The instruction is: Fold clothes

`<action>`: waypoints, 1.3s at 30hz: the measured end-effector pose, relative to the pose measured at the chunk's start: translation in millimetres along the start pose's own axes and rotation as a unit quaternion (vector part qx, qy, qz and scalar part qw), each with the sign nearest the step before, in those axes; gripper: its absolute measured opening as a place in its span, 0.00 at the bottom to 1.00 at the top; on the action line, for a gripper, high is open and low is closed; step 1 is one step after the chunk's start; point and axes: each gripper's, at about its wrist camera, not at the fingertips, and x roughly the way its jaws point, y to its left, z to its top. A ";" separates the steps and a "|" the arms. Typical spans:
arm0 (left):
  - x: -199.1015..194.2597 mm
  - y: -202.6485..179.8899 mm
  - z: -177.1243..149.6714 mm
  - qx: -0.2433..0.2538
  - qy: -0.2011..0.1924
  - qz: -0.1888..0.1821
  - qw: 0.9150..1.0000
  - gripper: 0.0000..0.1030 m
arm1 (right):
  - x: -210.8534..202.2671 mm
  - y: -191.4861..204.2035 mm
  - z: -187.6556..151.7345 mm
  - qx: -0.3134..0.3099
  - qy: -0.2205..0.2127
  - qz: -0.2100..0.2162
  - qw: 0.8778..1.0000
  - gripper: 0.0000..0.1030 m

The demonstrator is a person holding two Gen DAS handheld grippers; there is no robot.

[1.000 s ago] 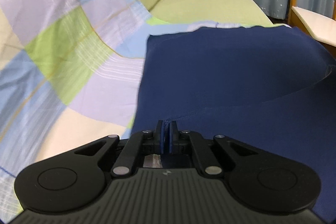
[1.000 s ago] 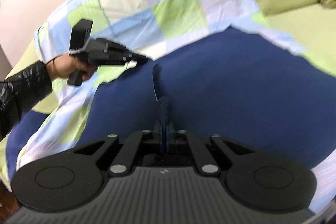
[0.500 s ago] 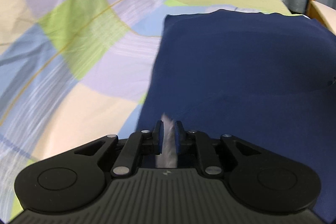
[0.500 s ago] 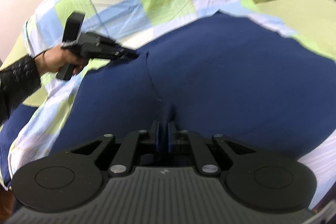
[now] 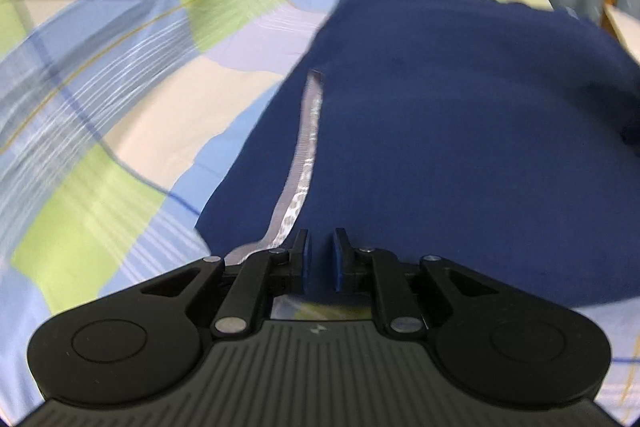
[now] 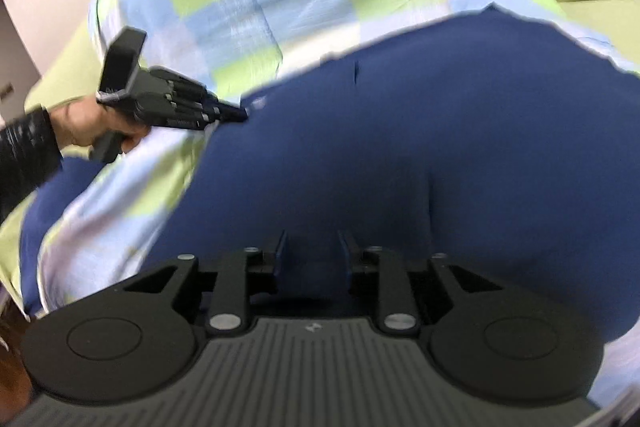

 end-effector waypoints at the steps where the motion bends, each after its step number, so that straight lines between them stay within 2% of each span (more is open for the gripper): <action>1: -4.5 -1.8 -0.4 -0.003 -0.005 0.005 1.000 0.16 | -2.3 1.9 2.1 0.002 -0.002 0.001 1.000 0.25; 4: -23.9 -14.4 -4.2 -0.006 -0.027 0.010 1.000 0.16 | -13.0 13.0 8.2 -0.005 -0.020 0.011 1.000 0.25; 8: -36.3 -43.9 -15.5 -0.011 -0.044 -0.013 0.999 0.16 | -11.9 41.5 1.7 -0.038 -0.013 0.055 0.998 0.25; 11: -31.6 -79.4 -34.3 0.022 -0.017 0.000 1.000 0.11 | -1.4 58.0 -15.3 -0.058 0.019 0.065 0.996 0.25; 13: -35.4 -89.2 -45.2 0.021 -0.006 0.013 1.000 0.08 | 0.1 68.8 -28.0 -0.077 0.040 0.066 0.994 0.25; 17: -54.6 -93.2 -50.2 0.011 0.019 0.020 1.000 0.11 | -4.8 77.2 -41.5 -0.086 0.064 0.063 0.992 0.25; 23: -103.7 -107.9 -32.3 0.023 0.005 0.050 0.998 0.11 | -56.2 77.3 -33.5 -0.058 -0.011 0.044 0.997 0.25; 27: -129.5 -126.7 -6.8 0.038 -0.001 0.057 0.998 0.33 | -91.9 68.6 -34.7 -0.030 -0.055 0.021 0.998 0.26; 30: -135.5 -137.3 10.8 0.052 -0.005 0.055 0.997 0.35 | -119.2 56.4 -40.8 0.003 -0.085 0.002 0.996 0.29; 32: -137.1 -142.1 29.8 0.058 -0.015 0.051 0.997 0.36 | -137.3 45.2 -44.7 0.024 -0.102 -0.013 0.994 0.32; 34: -136.4 -144.5 48.6 0.059 -0.025 0.043 0.997 0.47 | -155.6 32.9 -47.4 0.043 -0.121 -0.035 0.991 0.34; 39: -115.0 -148.0 93.9 0.079 -0.033 0.019 0.996 0.51 | -196.8 -15.5 -46.9 0.106 -0.174 -0.105 0.973 0.45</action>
